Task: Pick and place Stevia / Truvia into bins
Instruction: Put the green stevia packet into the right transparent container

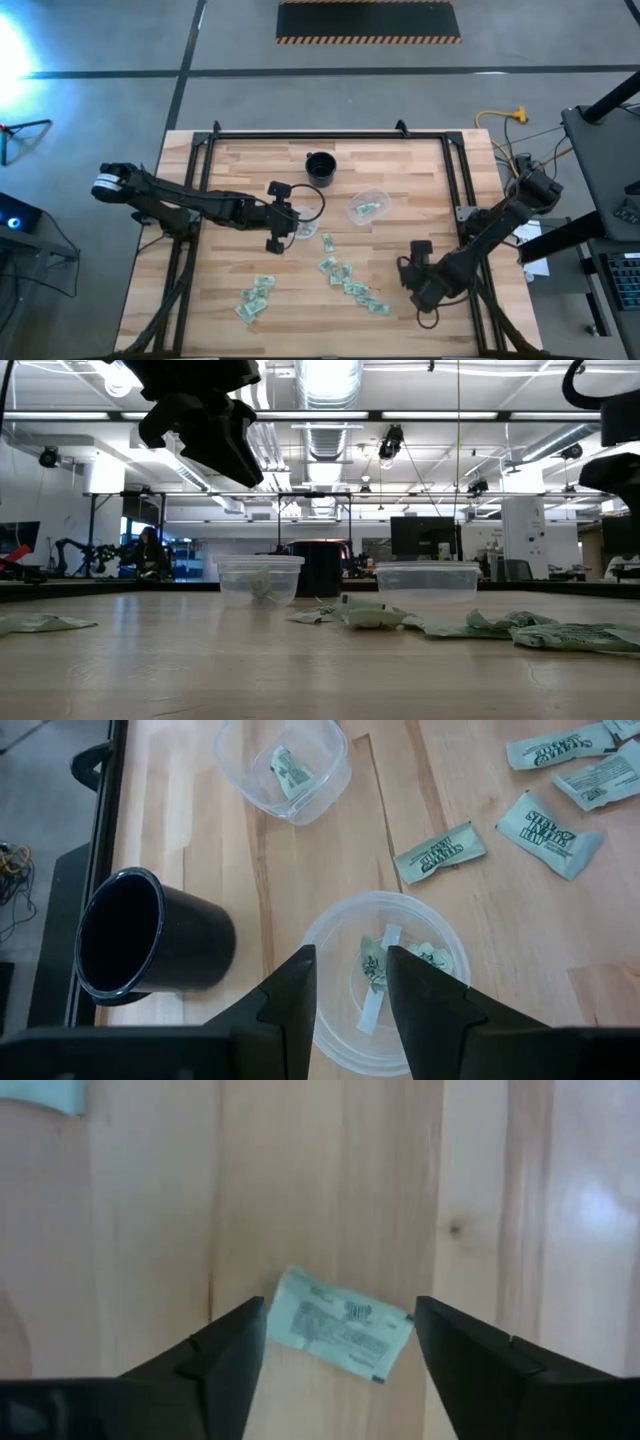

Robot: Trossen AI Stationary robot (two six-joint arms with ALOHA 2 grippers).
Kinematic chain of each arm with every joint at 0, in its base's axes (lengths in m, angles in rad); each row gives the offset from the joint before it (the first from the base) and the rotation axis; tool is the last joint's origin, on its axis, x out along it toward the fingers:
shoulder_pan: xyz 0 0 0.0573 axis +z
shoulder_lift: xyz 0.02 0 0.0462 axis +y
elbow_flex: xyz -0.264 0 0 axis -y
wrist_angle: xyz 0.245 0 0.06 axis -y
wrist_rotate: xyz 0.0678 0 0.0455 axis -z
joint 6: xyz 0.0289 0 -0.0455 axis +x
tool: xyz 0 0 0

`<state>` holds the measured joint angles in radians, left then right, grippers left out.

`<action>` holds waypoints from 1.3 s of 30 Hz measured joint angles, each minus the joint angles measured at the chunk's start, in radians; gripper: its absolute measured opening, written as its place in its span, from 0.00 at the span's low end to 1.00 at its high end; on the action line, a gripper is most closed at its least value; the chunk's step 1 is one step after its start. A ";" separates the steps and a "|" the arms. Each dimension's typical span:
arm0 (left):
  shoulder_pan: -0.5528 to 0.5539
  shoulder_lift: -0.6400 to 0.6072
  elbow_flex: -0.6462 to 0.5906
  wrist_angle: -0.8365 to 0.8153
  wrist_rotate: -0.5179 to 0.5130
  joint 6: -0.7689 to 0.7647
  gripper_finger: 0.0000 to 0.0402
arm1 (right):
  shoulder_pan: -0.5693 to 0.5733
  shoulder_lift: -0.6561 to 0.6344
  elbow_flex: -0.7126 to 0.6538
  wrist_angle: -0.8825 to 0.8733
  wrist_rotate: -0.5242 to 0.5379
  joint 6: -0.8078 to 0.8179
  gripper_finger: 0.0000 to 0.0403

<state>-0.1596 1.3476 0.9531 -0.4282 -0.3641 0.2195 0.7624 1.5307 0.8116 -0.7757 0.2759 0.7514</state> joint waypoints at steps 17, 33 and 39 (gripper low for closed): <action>0.000 0.000 -0.003 0.000 0.000 0.003 0.27 | -0.078 -0.006 -0.106 0.121 -0.169 0.072 0.76; 0.000 0.000 -0.004 0.000 0.000 0.002 0.27 | -0.075 -0.006 -0.099 0.125 -0.189 0.060 0.45; 0.000 0.000 -0.004 0.000 0.000 0.002 0.27 | -0.075 -0.016 -0.101 0.115 -0.188 0.056 0.32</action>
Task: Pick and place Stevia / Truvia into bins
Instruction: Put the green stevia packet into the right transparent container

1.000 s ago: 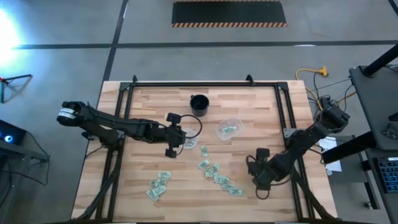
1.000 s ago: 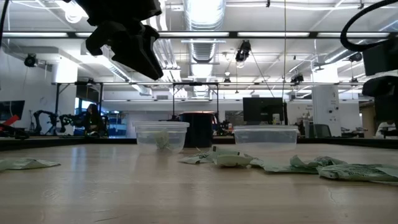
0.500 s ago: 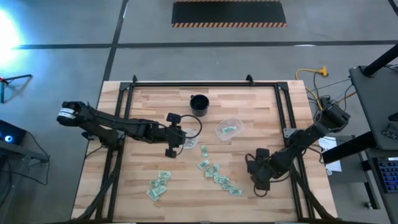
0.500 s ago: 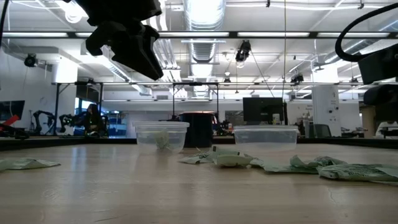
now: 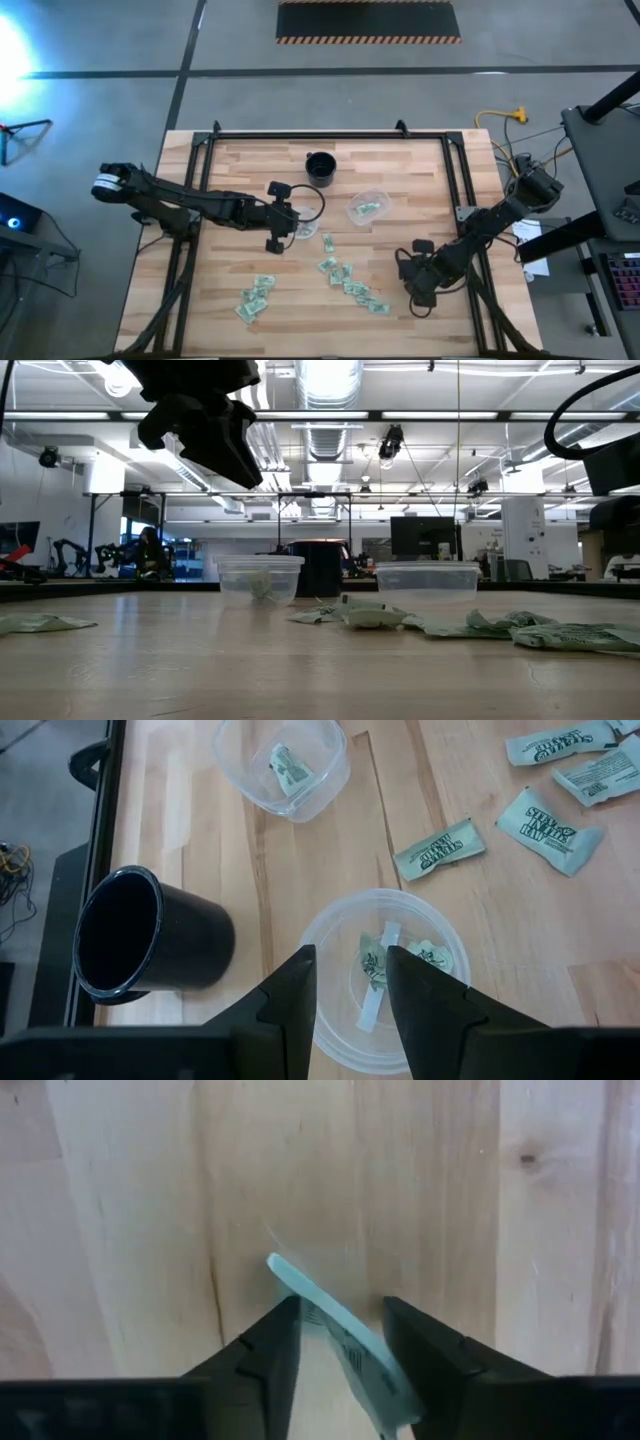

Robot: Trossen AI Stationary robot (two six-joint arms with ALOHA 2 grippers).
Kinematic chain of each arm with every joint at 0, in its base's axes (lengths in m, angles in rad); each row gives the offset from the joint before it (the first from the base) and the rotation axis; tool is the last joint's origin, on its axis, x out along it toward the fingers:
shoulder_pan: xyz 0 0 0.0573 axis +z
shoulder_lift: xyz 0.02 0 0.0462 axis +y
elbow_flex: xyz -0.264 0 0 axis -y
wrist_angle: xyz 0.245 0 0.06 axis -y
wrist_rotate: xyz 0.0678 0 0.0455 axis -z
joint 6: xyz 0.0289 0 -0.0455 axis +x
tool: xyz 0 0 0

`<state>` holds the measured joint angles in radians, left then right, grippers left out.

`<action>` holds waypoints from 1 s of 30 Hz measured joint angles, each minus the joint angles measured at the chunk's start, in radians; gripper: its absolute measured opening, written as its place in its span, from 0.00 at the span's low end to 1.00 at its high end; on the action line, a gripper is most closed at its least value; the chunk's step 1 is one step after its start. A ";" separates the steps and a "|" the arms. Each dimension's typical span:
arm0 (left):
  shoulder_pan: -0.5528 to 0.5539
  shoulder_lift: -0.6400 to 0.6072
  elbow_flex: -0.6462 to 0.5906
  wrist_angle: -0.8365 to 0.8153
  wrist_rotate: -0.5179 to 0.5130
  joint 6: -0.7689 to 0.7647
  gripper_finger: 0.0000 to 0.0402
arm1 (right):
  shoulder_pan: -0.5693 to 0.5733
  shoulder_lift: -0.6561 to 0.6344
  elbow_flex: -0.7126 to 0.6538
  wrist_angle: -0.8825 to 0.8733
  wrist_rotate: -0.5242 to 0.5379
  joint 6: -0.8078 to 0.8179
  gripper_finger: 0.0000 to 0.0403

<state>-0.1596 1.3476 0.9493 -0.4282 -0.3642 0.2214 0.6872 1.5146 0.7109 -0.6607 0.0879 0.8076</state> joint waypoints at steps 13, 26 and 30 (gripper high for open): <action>0.000 0.000 0.000 0.000 0.000 0.000 0.27 | 0.000 -0.029 -0.001 -0.017 0.006 0.000 0.14; 0.000 0.000 0.000 0.000 0.000 0.003 0.27 | 0.000 -0.054 -0.001 -0.025 0.016 -0.007 0.02; 0.000 0.000 0.000 0.000 0.000 0.004 0.27 | 0.000 -0.081 0.000 -0.036 0.044 -0.008 0.02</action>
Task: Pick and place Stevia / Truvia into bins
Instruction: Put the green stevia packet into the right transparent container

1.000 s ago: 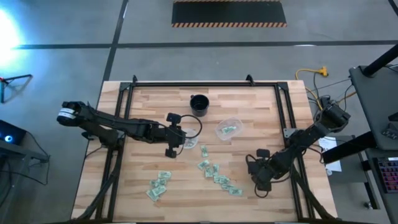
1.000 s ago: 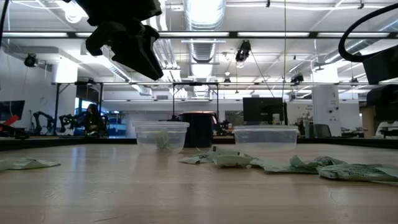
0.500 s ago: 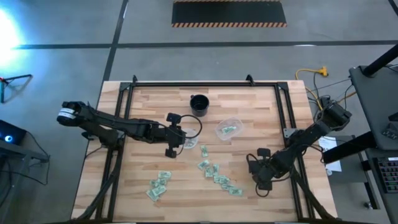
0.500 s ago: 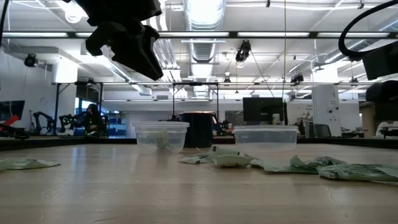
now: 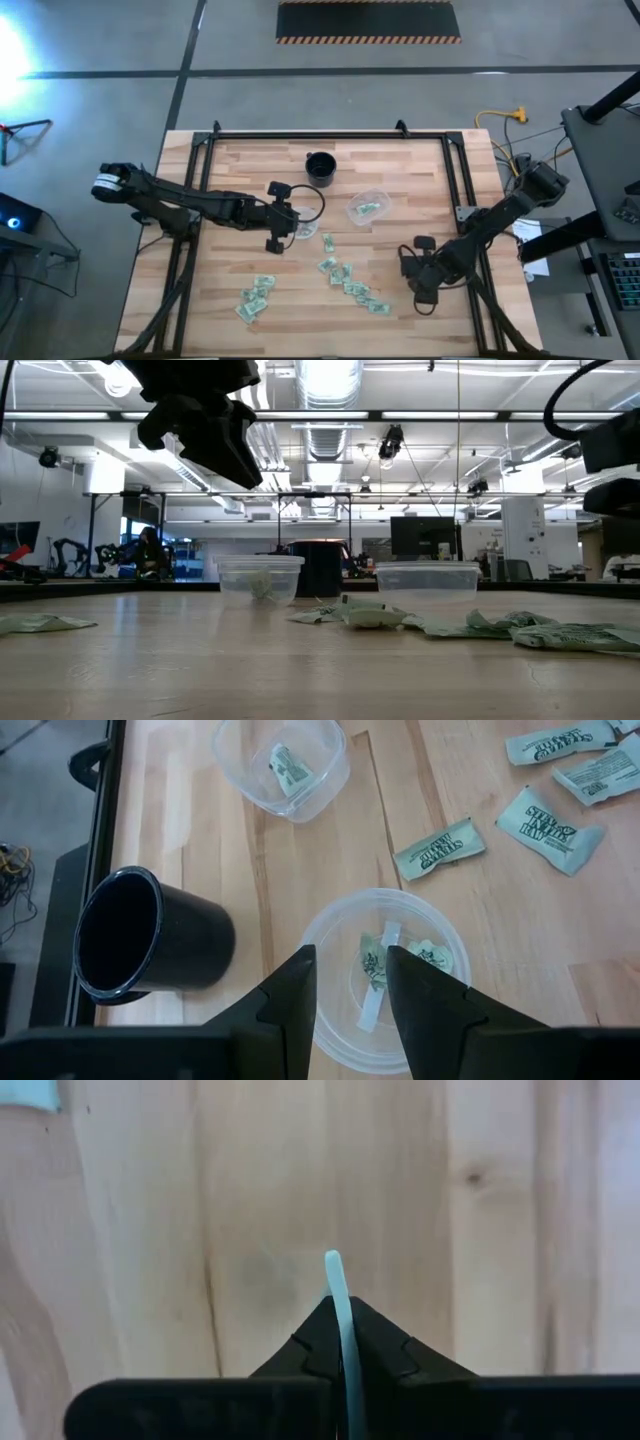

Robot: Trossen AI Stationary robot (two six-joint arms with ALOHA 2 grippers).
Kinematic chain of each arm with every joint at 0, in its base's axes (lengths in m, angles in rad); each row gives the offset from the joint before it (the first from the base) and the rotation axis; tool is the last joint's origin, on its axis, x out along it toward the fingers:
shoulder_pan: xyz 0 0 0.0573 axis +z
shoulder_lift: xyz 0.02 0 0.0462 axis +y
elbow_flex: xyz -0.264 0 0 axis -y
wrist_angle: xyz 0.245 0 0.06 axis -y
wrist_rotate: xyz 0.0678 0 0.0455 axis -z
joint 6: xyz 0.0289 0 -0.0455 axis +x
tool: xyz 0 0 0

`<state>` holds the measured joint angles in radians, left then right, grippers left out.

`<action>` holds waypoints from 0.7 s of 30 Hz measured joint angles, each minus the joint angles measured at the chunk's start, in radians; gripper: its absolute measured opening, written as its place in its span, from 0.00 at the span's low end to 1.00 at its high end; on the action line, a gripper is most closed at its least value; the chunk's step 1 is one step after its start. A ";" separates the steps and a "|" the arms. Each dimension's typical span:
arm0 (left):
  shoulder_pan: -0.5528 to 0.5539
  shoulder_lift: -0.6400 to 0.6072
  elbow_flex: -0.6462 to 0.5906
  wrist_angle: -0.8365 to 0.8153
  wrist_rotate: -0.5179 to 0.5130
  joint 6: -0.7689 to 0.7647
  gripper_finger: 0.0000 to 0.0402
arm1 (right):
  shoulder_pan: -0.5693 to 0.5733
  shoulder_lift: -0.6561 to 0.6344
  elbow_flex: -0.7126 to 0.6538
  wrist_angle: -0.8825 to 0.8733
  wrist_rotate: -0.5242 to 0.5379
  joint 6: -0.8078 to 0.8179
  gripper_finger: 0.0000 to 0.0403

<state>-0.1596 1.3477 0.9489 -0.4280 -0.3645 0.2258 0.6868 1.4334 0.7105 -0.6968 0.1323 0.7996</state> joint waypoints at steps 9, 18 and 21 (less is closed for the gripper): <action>0.000 0.000 0.006 0.000 0.000 0.024 0.27 | -0.022 -0.078 0.024 -0.006 0.278 -0.097 0.02; 0.000 0.000 0.018 0.002 -0.012 0.026 0.27 | -0.218 -0.095 0.062 0.055 0.573 -0.315 0.02; 0.000 0.000 0.016 0.013 -0.017 0.026 0.27 | -0.312 -0.094 0.062 0.107 0.576 -0.378 0.02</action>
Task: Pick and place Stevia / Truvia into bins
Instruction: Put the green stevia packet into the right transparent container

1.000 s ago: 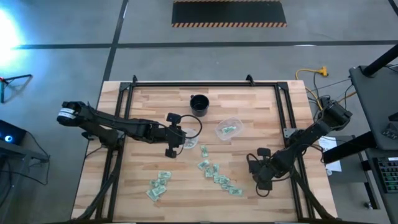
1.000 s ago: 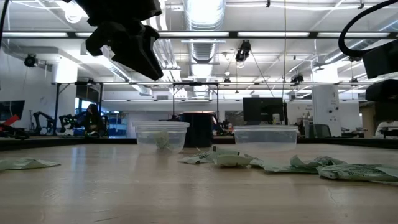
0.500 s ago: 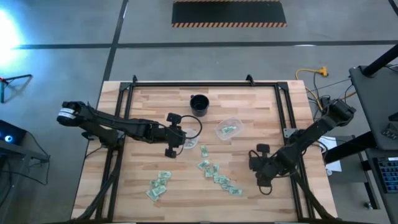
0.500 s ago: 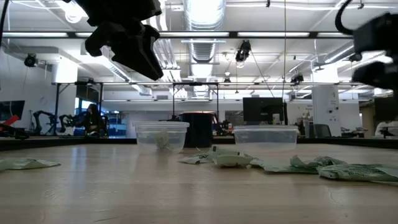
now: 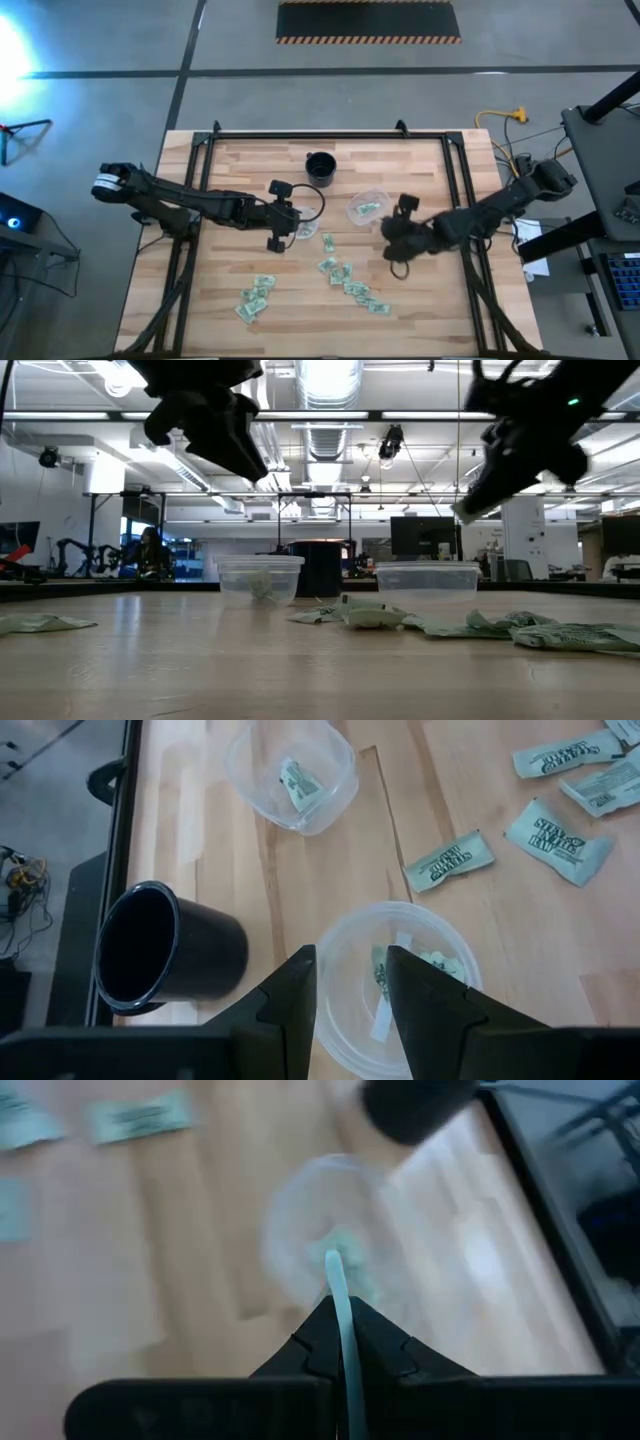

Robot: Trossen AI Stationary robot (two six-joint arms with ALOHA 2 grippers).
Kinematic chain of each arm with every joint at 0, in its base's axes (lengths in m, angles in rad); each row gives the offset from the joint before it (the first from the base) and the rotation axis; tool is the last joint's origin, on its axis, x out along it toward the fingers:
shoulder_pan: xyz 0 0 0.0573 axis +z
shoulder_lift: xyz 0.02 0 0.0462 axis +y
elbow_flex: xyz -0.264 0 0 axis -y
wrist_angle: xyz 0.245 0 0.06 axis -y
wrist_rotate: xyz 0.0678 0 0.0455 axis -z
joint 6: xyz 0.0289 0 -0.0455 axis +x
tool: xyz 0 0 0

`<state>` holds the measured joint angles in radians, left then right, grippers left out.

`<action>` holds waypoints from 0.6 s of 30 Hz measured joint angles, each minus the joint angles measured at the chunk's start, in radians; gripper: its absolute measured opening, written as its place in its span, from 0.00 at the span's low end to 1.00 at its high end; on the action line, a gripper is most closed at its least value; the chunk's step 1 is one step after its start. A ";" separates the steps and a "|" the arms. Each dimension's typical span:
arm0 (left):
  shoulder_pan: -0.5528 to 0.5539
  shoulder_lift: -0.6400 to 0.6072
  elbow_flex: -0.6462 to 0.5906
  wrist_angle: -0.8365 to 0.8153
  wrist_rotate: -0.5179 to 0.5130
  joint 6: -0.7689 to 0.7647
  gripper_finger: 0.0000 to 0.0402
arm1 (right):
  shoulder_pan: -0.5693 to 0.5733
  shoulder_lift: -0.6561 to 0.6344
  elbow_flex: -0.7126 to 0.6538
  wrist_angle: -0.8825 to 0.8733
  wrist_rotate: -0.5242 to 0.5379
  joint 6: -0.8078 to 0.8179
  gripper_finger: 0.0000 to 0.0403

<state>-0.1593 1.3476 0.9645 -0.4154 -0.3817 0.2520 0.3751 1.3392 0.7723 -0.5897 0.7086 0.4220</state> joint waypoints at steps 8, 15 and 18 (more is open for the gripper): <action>0.000 0.000 -0.002 0.035 -0.002 0.002 0.27 | -0.196 0.006 0.000 0.103 -0.044 -0.157 0.02; 0.000 0.000 -0.002 0.050 -0.002 0.018 0.27 | -0.267 0.018 0.000 0.174 -0.066 -0.232 0.02; 0.000 0.000 -0.002 0.067 -0.002 0.023 0.27 | -0.287 0.033 0.000 0.214 -0.104 -0.264 0.02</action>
<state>-0.1593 1.3476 0.9623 -0.3482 -0.3836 0.2747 0.0883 1.3719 0.7723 -0.3756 0.6043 0.1583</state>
